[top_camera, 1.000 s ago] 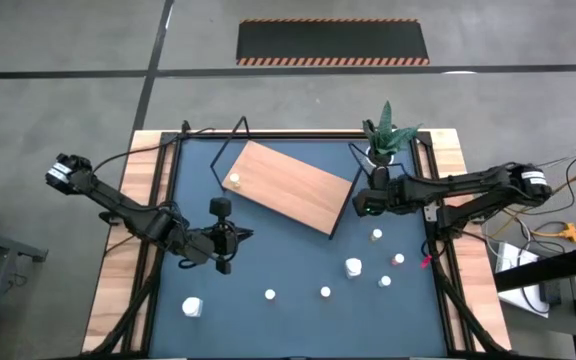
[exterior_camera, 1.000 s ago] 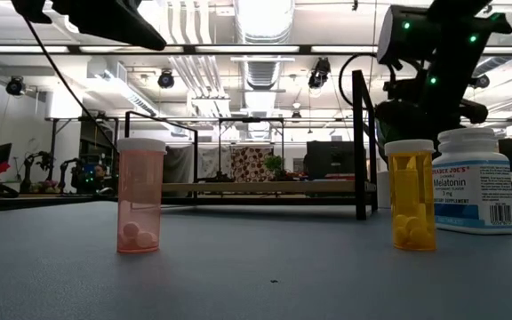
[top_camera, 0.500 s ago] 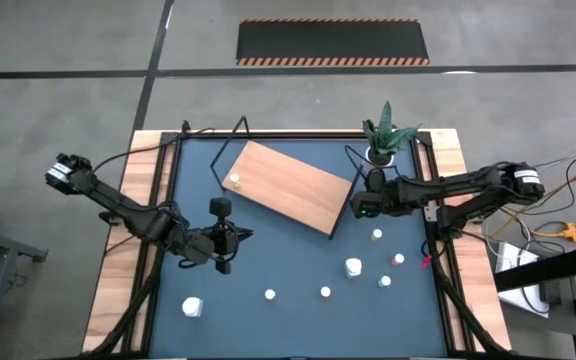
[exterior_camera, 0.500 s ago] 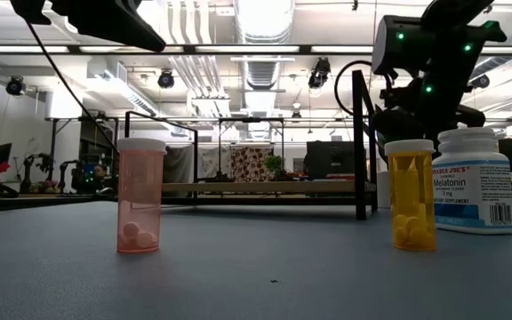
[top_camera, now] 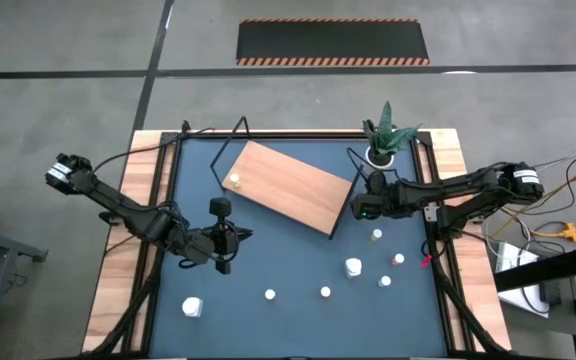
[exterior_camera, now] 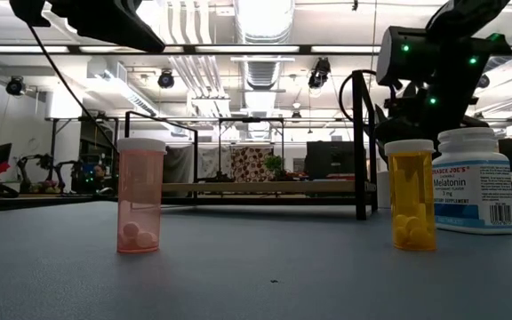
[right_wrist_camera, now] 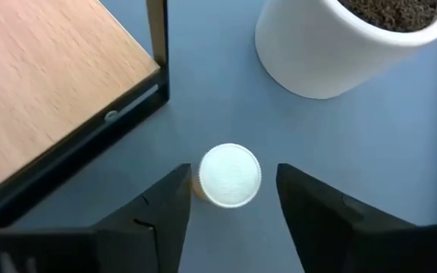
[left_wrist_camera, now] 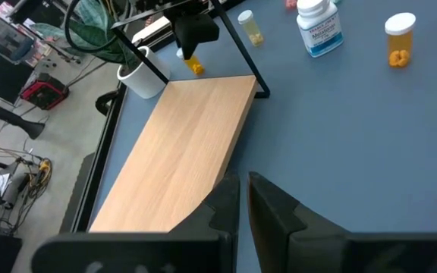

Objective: Pick and place medicine bottles onto shelf by color
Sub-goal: Put the top orange pill bottle on the shelf

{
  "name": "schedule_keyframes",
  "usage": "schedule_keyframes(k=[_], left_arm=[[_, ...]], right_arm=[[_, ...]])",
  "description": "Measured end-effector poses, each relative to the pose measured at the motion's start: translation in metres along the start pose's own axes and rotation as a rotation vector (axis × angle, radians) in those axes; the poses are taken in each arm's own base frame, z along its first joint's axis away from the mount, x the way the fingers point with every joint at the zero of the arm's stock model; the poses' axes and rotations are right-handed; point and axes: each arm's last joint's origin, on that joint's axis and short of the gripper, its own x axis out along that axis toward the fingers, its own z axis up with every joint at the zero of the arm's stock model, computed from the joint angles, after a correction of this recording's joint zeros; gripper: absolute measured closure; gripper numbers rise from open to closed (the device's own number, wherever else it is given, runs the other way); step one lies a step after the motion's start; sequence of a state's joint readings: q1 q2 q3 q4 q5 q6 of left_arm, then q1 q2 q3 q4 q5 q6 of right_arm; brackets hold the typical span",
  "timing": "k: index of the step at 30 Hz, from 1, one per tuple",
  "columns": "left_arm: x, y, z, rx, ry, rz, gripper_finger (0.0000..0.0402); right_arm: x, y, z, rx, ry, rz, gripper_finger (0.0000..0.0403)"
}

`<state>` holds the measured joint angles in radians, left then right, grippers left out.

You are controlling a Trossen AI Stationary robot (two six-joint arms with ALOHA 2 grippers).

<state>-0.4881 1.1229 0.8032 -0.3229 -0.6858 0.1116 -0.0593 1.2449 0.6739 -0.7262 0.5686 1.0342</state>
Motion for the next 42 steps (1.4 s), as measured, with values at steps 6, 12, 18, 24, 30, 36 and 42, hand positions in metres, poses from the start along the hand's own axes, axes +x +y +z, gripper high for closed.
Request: schedule_keyframes(k=[6,12,18,24,30,36,42], left_arm=[[0.000,0.000,0.000,0.001,0.001,0.000,0.0391],[0.000,0.000,-0.001,0.001,0.002,0.000,0.0391],[0.000,0.000,-0.001,0.002,0.002,0.000,0.0391],[0.001,-0.001,-0.002,0.013,0.006,-0.001,0.0391],[0.001,0.000,-0.002,0.010,0.004,0.003,0.0391],[0.001,0.000,0.000,-0.005,-0.012,0.006,0.0391],[0.001,0.000,0.000,-0.012,-0.014,0.006,0.0391]], right_arm=[[0.000,0.001,0.000,0.006,-0.003,0.006,0.0274],[0.000,0.001,0.000,0.007,-0.006,0.004,0.0300],[-0.002,-0.001,0.001,0.003,-0.006,0.012,0.0291],[-0.023,-0.007,0.011,-0.074,0.041,0.037,0.0296],[-0.065,-0.019,0.034,-0.175,0.069,0.041,0.0296],[-0.119,-0.030,0.068,-0.233,0.041,0.095,0.0297],[-0.164,-0.027,0.099,-0.253,0.005,0.268,0.0297]])
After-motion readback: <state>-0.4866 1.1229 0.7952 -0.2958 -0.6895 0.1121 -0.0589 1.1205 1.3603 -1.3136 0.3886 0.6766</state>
